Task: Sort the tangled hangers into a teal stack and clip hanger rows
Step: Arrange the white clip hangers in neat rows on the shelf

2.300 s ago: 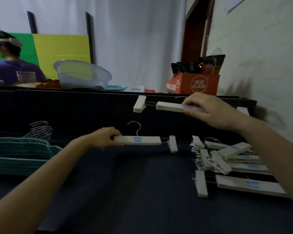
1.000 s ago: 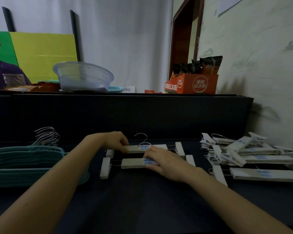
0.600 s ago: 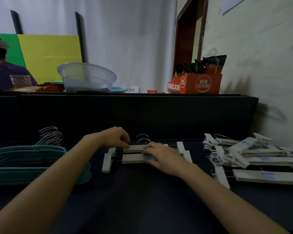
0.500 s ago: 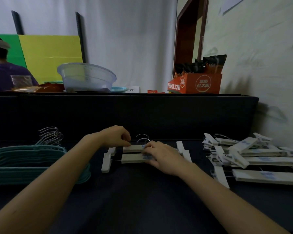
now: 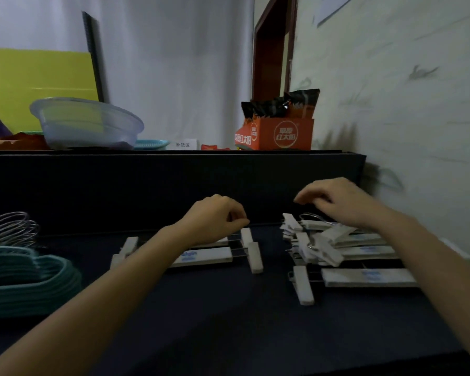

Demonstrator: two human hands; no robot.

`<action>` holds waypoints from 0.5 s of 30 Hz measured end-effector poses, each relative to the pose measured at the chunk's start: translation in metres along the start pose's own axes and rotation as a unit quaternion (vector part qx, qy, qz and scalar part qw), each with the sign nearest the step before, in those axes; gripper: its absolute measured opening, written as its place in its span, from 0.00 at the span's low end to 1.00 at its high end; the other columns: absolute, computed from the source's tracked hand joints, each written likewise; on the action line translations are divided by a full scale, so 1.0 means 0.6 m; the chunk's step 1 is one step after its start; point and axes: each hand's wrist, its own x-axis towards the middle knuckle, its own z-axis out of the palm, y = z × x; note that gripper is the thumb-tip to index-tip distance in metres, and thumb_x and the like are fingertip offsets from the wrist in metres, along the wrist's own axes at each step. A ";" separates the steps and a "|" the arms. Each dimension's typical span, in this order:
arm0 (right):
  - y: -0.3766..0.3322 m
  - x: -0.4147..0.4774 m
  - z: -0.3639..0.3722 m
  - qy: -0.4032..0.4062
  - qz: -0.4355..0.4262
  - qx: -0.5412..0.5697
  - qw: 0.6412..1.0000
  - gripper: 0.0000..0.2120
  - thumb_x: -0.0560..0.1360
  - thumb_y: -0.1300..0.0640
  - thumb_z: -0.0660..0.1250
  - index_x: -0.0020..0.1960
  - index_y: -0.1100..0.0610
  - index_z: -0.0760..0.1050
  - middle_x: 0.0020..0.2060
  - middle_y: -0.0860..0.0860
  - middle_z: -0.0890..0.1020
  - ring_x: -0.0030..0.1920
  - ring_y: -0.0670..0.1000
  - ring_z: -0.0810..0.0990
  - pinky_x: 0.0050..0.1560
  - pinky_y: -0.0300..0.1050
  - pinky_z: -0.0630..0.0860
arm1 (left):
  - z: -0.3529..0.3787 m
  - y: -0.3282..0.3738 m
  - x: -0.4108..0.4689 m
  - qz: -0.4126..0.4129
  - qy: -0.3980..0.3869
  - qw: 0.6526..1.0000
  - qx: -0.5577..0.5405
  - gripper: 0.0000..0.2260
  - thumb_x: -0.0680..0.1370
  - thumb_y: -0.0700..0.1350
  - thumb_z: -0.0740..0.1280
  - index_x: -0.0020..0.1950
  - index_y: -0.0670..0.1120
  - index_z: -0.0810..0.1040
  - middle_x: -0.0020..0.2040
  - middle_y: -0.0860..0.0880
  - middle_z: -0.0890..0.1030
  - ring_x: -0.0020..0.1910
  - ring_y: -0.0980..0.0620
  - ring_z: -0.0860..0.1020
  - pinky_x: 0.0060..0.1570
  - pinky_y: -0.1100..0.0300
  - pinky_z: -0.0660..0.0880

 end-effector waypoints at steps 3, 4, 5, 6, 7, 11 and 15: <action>0.088 -0.018 -0.018 -0.054 0.060 -0.058 0.995 0.20 0.73 0.70 0.59 0.56 0.51 0.78 0.53 0.44 0.78 0.56 0.44 0.76 0.60 0.40 0.70 | 0.018 0.047 0.022 0.037 0.010 0.999 -0.010 0.11 0.78 0.52 0.61 0.54 0.51 0.79 0.50 0.53 0.79 0.45 0.55 0.77 0.46 0.55 0.78; 0.109 -0.026 -0.017 -0.092 0.070 -0.083 0.990 0.20 0.73 0.69 0.60 0.58 0.51 0.77 0.56 0.45 0.78 0.57 0.44 0.74 0.59 0.37 0.68 | 0.024 0.060 0.029 0.046 0.012 0.999 -0.014 0.11 0.78 0.52 0.61 0.55 0.50 0.78 0.51 0.53 0.79 0.46 0.54 0.76 0.47 0.54 0.77; 0.126 -0.033 -0.015 -0.128 0.075 -0.101 0.984 0.21 0.73 0.68 0.61 0.61 0.51 0.75 0.60 0.47 0.77 0.59 0.45 0.73 0.59 0.36 0.67 | 0.031 0.071 0.036 0.053 0.015 0.998 -0.018 0.11 0.78 0.52 0.61 0.56 0.50 0.78 0.52 0.52 0.79 0.47 0.54 0.76 0.48 0.54 0.77; 0.139 -0.038 -0.011 -0.156 0.075 -0.116 0.978 0.22 0.73 0.67 0.61 0.63 0.50 0.73 0.63 0.47 0.75 0.62 0.46 0.72 0.61 0.37 0.66 | 0.038 0.080 0.043 0.057 0.019 0.998 -0.023 0.11 0.78 0.51 0.60 0.56 0.49 0.78 0.53 0.52 0.78 0.49 0.53 0.76 0.49 0.53 0.77; 0.148 -0.042 -0.006 -0.171 0.073 -0.126 0.974 0.23 0.73 0.66 0.61 0.65 0.50 0.71 0.65 0.47 0.73 0.64 0.47 0.71 0.62 0.39 0.65 | 0.044 0.088 0.050 0.057 0.024 0.998 -0.029 0.11 0.78 0.50 0.60 0.57 0.49 0.77 0.54 0.51 0.78 0.50 0.52 0.76 0.50 0.52 0.76; 0.166 -0.038 0.004 -0.177 0.037 -0.148 0.972 0.19 0.77 0.59 0.60 0.66 0.49 0.68 0.69 0.47 0.69 0.67 0.49 0.68 0.67 0.44 0.65 | 0.068 0.108 0.073 0.048 0.030 0.997 -0.055 0.11 0.79 0.49 0.60 0.57 0.48 0.77 0.55 0.51 0.77 0.52 0.52 0.75 0.52 0.51 0.76; 0.169 -0.023 -0.004 -0.212 0.022 -0.159 0.964 0.17 0.77 0.55 0.61 0.65 0.47 0.67 0.64 0.46 0.72 0.63 0.49 0.71 0.64 0.50 0.69 | 0.081 0.119 0.090 0.026 0.044 0.996 -0.073 0.11 0.79 0.47 0.60 0.57 0.47 0.78 0.56 0.50 0.78 0.53 0.53 0.74 0.54 0.52 0.74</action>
